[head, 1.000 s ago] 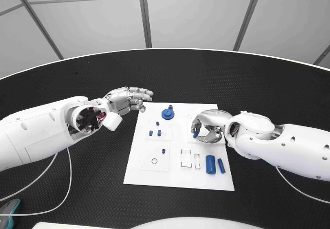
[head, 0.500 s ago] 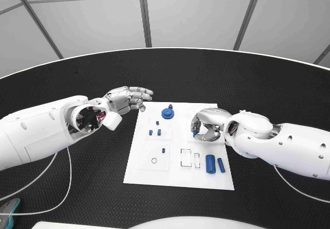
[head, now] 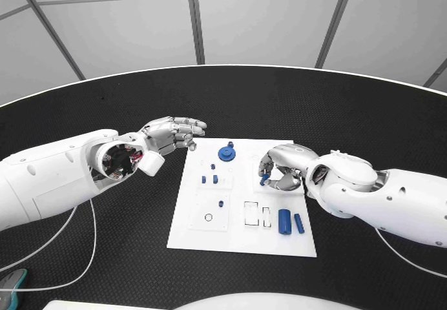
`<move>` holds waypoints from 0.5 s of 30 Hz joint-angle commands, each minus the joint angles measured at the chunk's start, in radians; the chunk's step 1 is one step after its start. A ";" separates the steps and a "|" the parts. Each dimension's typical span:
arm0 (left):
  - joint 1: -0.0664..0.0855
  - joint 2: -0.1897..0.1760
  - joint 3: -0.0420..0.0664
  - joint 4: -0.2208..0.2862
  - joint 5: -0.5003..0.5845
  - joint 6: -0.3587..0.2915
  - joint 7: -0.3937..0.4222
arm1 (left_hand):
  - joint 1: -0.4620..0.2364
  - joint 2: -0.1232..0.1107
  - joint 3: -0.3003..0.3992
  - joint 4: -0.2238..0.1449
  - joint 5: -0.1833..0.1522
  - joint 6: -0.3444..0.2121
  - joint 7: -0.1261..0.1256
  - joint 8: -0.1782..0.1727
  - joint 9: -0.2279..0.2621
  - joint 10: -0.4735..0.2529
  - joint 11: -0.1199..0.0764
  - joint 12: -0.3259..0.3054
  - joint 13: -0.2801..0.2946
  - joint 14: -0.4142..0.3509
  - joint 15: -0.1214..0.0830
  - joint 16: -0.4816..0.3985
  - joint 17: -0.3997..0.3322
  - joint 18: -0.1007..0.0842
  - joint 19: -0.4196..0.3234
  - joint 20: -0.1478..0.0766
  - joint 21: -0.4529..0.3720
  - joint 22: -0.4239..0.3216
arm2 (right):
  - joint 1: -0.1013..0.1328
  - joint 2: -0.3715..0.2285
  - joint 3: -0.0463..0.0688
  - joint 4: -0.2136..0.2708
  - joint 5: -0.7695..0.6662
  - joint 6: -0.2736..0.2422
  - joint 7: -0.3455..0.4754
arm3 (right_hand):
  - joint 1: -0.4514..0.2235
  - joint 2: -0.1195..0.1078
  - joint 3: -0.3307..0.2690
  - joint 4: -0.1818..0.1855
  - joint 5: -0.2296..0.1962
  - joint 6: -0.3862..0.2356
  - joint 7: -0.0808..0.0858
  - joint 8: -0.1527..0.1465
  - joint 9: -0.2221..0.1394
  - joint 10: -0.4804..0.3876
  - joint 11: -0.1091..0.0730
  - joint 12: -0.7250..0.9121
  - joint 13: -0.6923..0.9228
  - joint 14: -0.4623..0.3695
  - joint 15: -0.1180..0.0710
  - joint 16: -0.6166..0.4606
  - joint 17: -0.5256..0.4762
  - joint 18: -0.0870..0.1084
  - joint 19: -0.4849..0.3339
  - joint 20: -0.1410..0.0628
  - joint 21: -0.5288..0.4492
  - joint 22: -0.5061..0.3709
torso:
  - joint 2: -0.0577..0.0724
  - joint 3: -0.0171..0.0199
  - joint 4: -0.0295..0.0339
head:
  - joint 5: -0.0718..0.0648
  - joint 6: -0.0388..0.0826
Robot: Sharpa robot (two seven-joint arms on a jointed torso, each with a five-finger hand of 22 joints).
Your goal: Assemble the parts on the task board
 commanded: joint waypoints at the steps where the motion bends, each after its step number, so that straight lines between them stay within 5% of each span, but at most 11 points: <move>1: 0.000 0.003 0.000 -0.005 0.000 0.001 0.000 | -0.001 0.007 -0.003 0.000 -0.002 0.006 0.002 -0.006 0.001 0.003 0.004 -0.004 -0.001 -0.005 0.000 -0.007 -0.001 0.010 -0.006 0.001 -0.003 -0.001 | 0.001 -0.022 0.004 0.039 0.000 -0.013 -0.002 | 0.000 0.007 0.004 0.001 0.000 0.007 0.001 0.006 0.011 0.008 -0.002 0.003 0.001 0.052 -0.006 0.004 0.001 -0.015 0.044 -0.007 0.009 0.124 | -0.001 -0.0003 -0.0015 | 0.000 0.003; 9: 0.000 0.014 0.000 -0.021 0.000 0.007 0.000 | -0.001 0.007 -0.003 0.000 -0.002 0.006 0.002 -0.006 0.001 0.003 0.004 -0.004 -0.001 -0.005 0.000 -0.007 -0.001 0.010 -0.006 0.001 -0.003 -0.001 | 0.006 -0.033 0.016 0.134 0.000 -0.047 0.007 | -0.002 0.005 0.005 -0.001 0.003 0.010 0.000 0.009 0.014 0.011 -0.003 0.001 0.003 0.053 -0.006 0.005 0.002 -0.018 0.046 -0.008 0.023 0.130 | -0.004 0.0008 -0.0029 | 0.005 0.006; 15: 0.000 0.026 0.000 -0.033 0.000 0.014 -0.001 | 0.000 0.008 -0.004 0.000 -0.002 0.006 0.002 -0.006 0.001 0.003 0.004 -0.005 -0.001 -0.006 0.000 -0.007 -0.001 0.010 -0.006 0.001 -0.004 -0.001 | 0.005 0.049 0.018 0.142 0.015 -0.053 0.035 | -0.002 0.005 0.008 -0.004 0.009 0.009 0.001 0.011 0.017 0.013 -0.003 -0.001 0.004 0.052 -0.007 0.003 -0.001 -0.019 0.048 -0.009 0.029 0.133 | -0.001 0.0015 -0.0003 | 0.017 0.008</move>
